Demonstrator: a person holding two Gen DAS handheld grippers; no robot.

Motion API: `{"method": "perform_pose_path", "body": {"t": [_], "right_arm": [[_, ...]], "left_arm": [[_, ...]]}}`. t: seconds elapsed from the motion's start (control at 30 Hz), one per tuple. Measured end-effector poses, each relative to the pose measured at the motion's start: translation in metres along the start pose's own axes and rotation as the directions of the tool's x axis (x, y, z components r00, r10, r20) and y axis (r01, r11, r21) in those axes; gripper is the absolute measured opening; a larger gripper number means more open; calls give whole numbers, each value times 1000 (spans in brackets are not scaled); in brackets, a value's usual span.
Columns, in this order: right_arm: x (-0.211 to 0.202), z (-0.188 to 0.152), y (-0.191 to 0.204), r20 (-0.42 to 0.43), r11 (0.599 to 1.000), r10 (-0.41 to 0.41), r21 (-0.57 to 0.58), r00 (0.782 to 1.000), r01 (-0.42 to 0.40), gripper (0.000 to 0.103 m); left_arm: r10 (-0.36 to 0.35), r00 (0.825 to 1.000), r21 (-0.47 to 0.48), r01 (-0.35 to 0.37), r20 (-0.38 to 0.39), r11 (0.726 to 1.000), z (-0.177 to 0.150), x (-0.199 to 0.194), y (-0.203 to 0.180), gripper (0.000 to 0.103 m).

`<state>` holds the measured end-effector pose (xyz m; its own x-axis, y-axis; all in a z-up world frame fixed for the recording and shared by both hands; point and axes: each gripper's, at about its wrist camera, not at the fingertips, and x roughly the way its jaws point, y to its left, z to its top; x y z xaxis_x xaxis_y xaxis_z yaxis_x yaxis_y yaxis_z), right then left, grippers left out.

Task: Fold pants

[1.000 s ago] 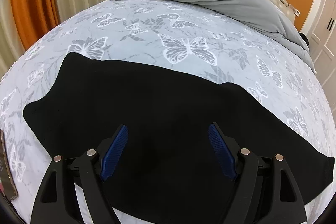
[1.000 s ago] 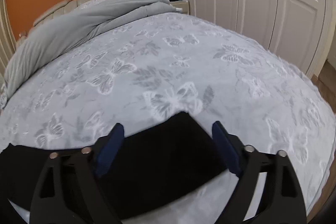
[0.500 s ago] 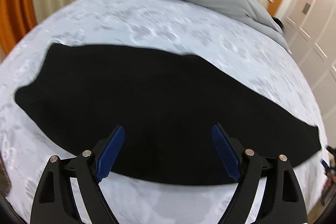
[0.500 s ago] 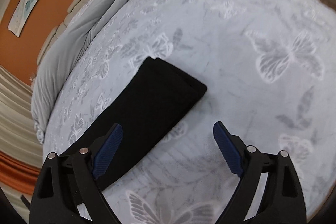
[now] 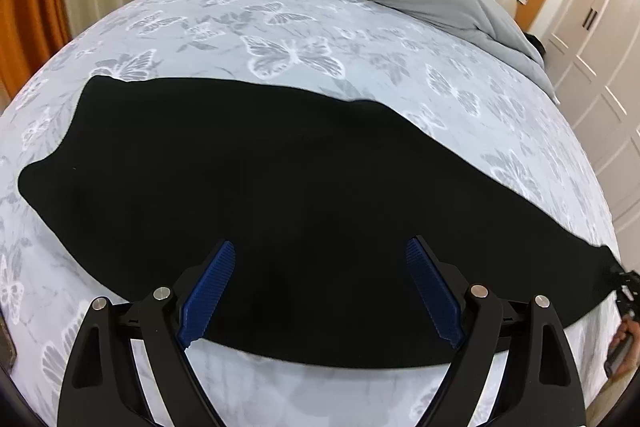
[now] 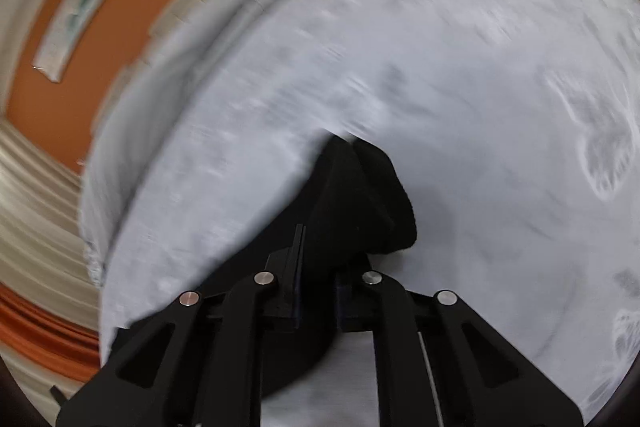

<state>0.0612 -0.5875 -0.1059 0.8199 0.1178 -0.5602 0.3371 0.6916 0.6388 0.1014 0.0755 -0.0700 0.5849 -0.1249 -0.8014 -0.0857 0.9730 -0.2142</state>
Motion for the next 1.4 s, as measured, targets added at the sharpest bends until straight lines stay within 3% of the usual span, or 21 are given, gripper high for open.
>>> {"method": "perform_pose_path", "body": {"t": [0.17,0.27,0.37,0.43,0.53,0.6,0.73,0.87,0.93,1.0,1.07,1.17,1.23,1.27,1.33,1.37,1.4], "right_arm": [[-28,-8,98,31,964,221,-161,975,-214,10],[-34,-32,160,-20,910,306,-288,952,-298,10],[-28,-72,220,-112,838,334,-420,936,-349,10],[-13,-106,252,-179,790,319,-492,931,-366,10],[17,-149,279,-271,751,270,-542,924,-378,10],[43,-183,292,-333,716,206,-590,920,-373,10],[82,-238,300,-417,669,81,-651,905,-360,10],[105,-280,291,-448,592,-65,-736,892,-327,16],[94,-283,291,-442,571,-54,-749,895,-336,27],[80,-282,295,-418,564,-49,-761,907,-320,72],[67,-288,299,-360,520,-29,-802,933,-293,80],[64,-302,308,-349,466,-46,-836,936,-289,77],[76,-313,314,-373,427,-69,-849,925,-310,56],[86,-321,315,-390,412,-99,-854,916,-319,40],[94,-324,319,-349,405,-116,-872,930,-276,27],[92,-319,325,-351,433,-103,-858,931,-276,14],[87,-314,330,-350,457,-71,-844,934,-281,13]], "left_arm": [[-6,1000,-46,6,7,999,7,-3,10,85],[-13,1000,-59,14,13,998,8,-7,11,85],[-25,1000,-64,26,15,998,9,-10,13,85],[-28,999,-63,29,22,998,10,-14,14,85],[-35,999,-89,38,32,995,13,-20,24,85],[-38,999,-114,42,39,993,16,-23,34,85],[-29,999,-164,36,45,986,25,-29,59,85],[-11,999,-208,18,36,978,31,-29,90,85],[-24,1000,-242,27,15,970,33,-29,109,85],[-45,999,-304,42,-4,952,35,-27,135,85],[-66,998,-395,54,-16,917,34,-26,167,85],[-111,994,-523,90,-9,848,26,-31,208,85],[-126,992,-578,107,8,809,21,-39,228,85],[-113,993,-586,103,19,804,19,-44,234,85],[-78,996,-585,84,35,807,16,-54,241,85],[-75,997,-581,81,35,810,15,-56,242,85],[-78,996,-571,82,32,817,14,-57,243,85]]}}
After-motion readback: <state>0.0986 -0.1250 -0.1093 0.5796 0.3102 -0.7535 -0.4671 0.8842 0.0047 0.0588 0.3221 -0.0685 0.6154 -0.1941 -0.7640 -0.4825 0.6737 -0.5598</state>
